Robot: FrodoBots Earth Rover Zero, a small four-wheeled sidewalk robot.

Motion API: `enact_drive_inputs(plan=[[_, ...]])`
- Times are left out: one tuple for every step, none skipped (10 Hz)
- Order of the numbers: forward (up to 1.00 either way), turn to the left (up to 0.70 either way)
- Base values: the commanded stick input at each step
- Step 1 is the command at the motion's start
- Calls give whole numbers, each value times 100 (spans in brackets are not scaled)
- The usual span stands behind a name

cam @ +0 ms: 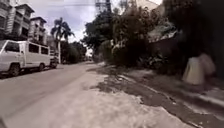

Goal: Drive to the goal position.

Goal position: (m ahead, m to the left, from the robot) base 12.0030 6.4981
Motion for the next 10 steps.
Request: enact_drive_inputs(plan=[[70,0],[70,0],[70,0],[70,0],[70,0],[70,0],[70,35],[70,35],[70,35],[70,8]])
